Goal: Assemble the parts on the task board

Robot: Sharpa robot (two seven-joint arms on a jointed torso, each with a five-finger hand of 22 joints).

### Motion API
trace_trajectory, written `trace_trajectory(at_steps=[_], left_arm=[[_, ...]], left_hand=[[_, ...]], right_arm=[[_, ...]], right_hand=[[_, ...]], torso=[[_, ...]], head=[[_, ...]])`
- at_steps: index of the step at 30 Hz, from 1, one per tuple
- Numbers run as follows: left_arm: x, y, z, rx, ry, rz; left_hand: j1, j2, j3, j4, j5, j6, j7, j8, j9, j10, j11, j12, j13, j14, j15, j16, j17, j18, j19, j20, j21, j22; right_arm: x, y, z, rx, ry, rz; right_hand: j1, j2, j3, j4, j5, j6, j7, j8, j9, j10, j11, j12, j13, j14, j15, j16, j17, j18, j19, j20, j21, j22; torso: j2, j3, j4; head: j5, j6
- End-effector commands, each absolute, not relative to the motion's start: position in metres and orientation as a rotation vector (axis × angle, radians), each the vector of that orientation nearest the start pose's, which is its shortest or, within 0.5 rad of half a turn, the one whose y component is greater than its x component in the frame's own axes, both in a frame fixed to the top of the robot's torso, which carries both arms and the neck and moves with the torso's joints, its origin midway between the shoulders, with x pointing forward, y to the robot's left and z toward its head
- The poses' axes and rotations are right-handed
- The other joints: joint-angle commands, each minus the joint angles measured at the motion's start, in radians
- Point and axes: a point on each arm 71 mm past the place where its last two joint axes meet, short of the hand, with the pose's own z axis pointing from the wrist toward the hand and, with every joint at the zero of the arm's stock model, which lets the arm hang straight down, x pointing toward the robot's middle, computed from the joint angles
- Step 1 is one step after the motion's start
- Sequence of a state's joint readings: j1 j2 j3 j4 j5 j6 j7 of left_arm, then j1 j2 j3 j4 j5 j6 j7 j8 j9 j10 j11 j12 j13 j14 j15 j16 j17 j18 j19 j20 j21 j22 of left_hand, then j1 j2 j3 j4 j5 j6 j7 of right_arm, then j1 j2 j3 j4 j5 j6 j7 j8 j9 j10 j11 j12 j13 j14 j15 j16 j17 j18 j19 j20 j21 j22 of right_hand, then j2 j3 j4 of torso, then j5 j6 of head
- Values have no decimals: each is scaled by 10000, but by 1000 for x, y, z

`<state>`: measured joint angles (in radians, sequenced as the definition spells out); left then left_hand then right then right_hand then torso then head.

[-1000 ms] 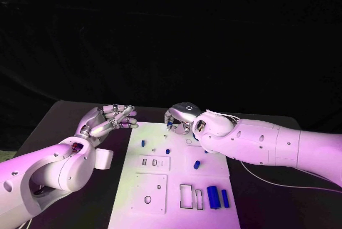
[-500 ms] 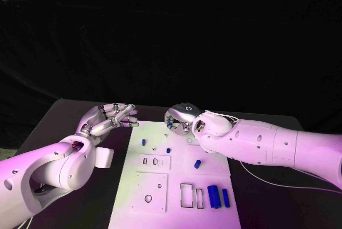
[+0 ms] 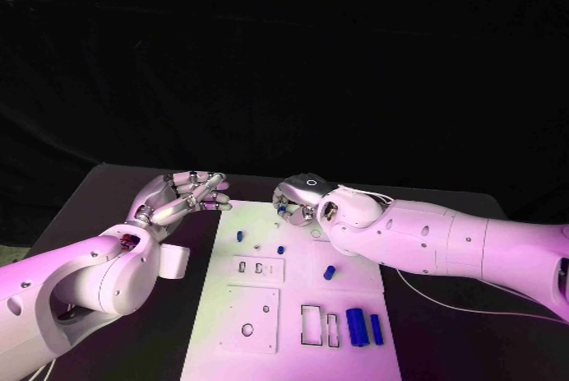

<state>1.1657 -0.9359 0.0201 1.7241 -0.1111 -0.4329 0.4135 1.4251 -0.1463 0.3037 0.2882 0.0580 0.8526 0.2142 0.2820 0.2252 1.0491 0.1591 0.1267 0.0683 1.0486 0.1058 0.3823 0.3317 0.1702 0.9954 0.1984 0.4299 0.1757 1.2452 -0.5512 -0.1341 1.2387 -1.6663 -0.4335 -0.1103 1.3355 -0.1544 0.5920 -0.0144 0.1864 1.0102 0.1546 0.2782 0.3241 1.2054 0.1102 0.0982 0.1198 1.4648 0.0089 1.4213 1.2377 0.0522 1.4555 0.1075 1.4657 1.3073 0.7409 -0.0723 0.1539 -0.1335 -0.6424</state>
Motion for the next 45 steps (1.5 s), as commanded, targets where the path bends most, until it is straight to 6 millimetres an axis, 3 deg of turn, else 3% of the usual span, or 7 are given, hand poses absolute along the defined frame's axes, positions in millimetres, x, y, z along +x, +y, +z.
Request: trace_trajectory(at_steps=[1,12,14,18,25,36,45], left_arm=[[453,198,-150,-9908,13672,-15838],[454,199,-150,-9925,13682,-15806],[454,199,-150,-9930,13681,-15795],[454,200,-151,-9937,13681,-15776],[455,203,-151,-9964,13659,-15695],[459,207,-153,-10042,13631,-15544],[462,201,-155,-9547,14126,-15483]], left_hand=[[-76,-12,21,-3,-39,-65,107,-57,-17,-15,50,-45,-8,-60,5,-39,10,99,23,4,68,13],[-76,-12,22,-5,-39,-69,112,-64,-18,-18,56,-59,-7,-85,12,-56,17,98,18,8,71,13],[-76,-12,22,-5,-39,-69,112,-64,-18,-18,56,-59,-7,-85,12,-56,17,98,18,8,71,13],[-76,-12,22,-5,-39,-69,112,-64,-18,-18,56,-59,-7,-85,12,-56,17,98,18,8,71,13],[-76,-12,22,-5,-39,-69,112,-64,-18,-18,56,-59,-7,-85,12,-56,17,98,18,8,71,13],[-82,-15,20,-5,-40,-77,119,-74,-20,-23,62,-78,-6,-106,18,-72,30,98,12,13,76,14],[-76,-38,12,-12,-42,-80,114,-82,-20,-22,63,-94,-3,-130,25,-90,43,97,1,18,80,14]], right_arm=[[525,-126,-200,-4104,15132,5345],[525,-127,-204,-4102,15319,5302],[526,-128,-204,-4038,15235,5314],[525,-130,-202,-3928,15060,5364],[515,-144,-196,-3574,14874,5546],[498,-208,-170,-1628,15577,5709],[494,-257,-170,-378,16579,5182]], right_hand=[[-59,-28,277,-213,7,-84,17,-16,21,224,-261,-50,9,438,-32,14,-5,-107,-2,34,8,868],[-267,-173,266,-156,-73,-345,100,-163,20,22,-179,-208,-14,373,36,-82,-233,-57,-167,84,-124,667],[-747,-583,88,50,-247,-1211,347,-674,-144,-993,102,-391,-235,62,281,-622,-1244,199,-989,263,-880,-485],[-779,-697,-370,124,-381,-1762,339,-986,-178,-1907,166,-311,-452,-207,323,-1221,-2201,474,-1738,369,-1784,-1643],[-760,-684,-699,193,-322,-1641,337,-941,-105,-2014,176,-210,-479,-165,319,-1253,-2232,474,-1687,372,-1891,-1701],[-764,-593,-795,492,94,-921,315,-722,75,-601,2,535,-272,262,194,-432,-954,146,-629,264,-914,-229],[-1073,-1023,-1169,901,580,-913,90,-720,159,666,-293,1021,216,340,-38,-109,-534,-16,-186,67,-376,559]], torso=[[6,-1,-2],[8,2,-24],[4,1,-25],[6,5,-19],[3,22,-56],[-55,132,-303],[-56,250,-414]], head=[[2,-19],[11,-38],[7,-31],[9,-22],[14,18],[-57,117],[-173,138]])
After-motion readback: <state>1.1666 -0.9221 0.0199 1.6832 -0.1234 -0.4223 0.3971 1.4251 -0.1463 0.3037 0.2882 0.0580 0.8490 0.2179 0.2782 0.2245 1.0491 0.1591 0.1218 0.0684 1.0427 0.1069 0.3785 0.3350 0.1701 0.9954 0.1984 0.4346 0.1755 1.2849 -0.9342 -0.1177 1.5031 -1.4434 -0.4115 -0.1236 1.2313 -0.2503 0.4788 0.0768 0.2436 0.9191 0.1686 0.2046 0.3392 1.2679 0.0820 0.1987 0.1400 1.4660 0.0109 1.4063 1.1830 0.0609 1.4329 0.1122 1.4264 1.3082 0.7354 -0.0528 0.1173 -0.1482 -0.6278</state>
